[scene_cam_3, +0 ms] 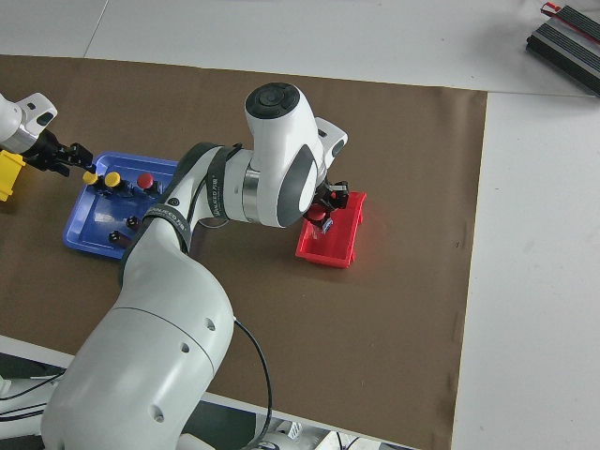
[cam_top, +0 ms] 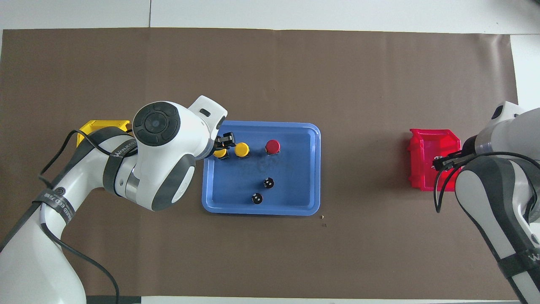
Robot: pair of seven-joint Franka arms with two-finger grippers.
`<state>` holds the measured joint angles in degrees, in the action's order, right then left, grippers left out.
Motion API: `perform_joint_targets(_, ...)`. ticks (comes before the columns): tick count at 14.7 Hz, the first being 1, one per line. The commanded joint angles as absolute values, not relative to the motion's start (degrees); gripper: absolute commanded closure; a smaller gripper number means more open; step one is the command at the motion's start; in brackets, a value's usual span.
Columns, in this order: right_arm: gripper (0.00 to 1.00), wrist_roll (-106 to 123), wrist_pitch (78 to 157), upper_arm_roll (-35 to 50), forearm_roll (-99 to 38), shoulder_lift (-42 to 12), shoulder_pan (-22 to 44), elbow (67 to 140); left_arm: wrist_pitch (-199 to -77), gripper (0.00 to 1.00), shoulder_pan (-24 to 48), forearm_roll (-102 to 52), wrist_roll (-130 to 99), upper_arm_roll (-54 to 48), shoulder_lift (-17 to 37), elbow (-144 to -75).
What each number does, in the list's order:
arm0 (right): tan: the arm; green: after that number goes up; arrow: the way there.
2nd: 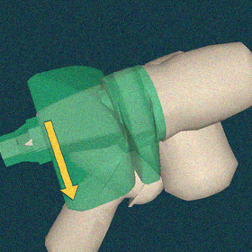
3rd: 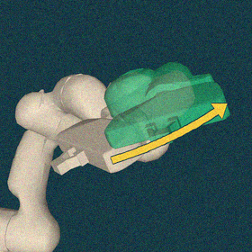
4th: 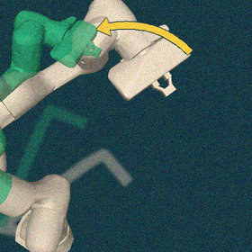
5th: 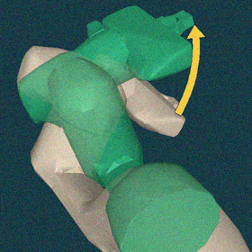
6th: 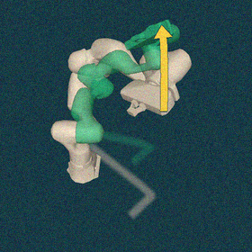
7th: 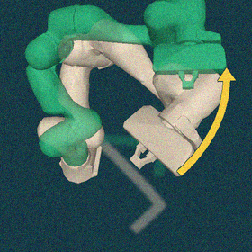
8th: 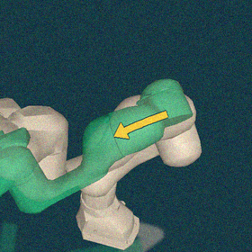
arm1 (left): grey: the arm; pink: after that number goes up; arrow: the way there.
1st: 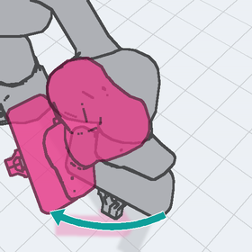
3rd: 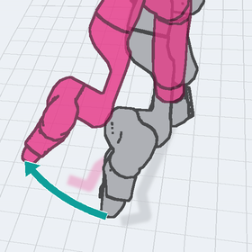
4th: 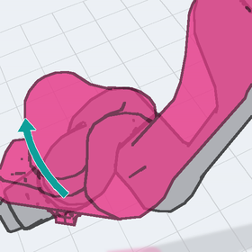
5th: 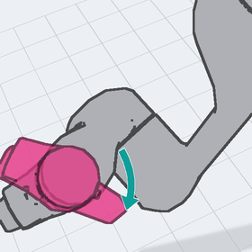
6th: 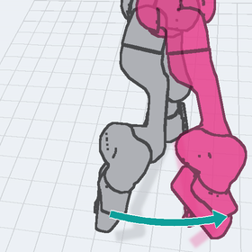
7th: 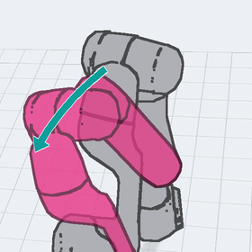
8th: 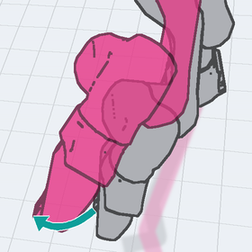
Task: Sort red and yellow buttons by color
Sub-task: 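Grasp a yellow button with the left gripper while the right gripper drops red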
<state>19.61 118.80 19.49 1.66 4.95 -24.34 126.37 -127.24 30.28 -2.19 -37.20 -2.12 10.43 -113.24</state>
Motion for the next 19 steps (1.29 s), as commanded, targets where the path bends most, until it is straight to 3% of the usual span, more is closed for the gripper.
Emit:
perform_joint_targets(1,0.92,21.88,123.81,19.16,0.62,7.12,-25.40,131.12,-130.60,0.23,31.90,-2.64,-38.32,-1.14,10.45,-115.40)
perform_joint_targets(4,0.92,21.71,129.89,19.07,0.53,7.12,-25.49,135.60,-132.10,0.23,32.25,-2.64,-38.76,-1.14,12.04,-115.49)
perform_joint_targets(8,0.92,21.80,133.75,19.07,0.35,6.33,-26.45,137.89,-131.84,0.51,32.61,-2.64,-39.73,-1.14,12.30,-115.66)
perform_joint_targets(9,0.90,21.80,134.29,19.07,0.35,6.42,-26.54,138.60,-131.75,0.75,32.69,-2.55,-39.73,-1.14,12.22,-115.84)
perform_joint_targets(10,0.87,21.80,134.38,19.07,0.26,6.50,-26.54,138.86,-131.75,0.89,32.70,-2.64,-39.73,-1.14,12.22,-116.01)
perform_joint_targets(11,0.78,21.80,134.38,19.07,0.26,6.59,-26.54,139.04,-131.31,0.96,32.70,-2.64,-40.16,-1.06,12.22,-115.67)
perform_joint_targets(13,0.59,21.71,134.30,19.07,0.26,6.68,-26.54,139.13,-127.56,0.98,32.00,-2.64,-40.34,-1.05,12.22,-112.61)
perform_joint_targets(17,0.49,21.71,133.95,19.07,0.26,6.77,-26.63,139.13,-107.35,0.99,29.72,-2.81,-36.76,-0.79,9.41,-101.36)
perform_joint_targets(19,0.35,21.80,133.25,19.16,0.35,6.68,-26.63,138.52,-102.24,0.99,26.83,-3.78,-30.19,-0.44,8.01,-99.32)
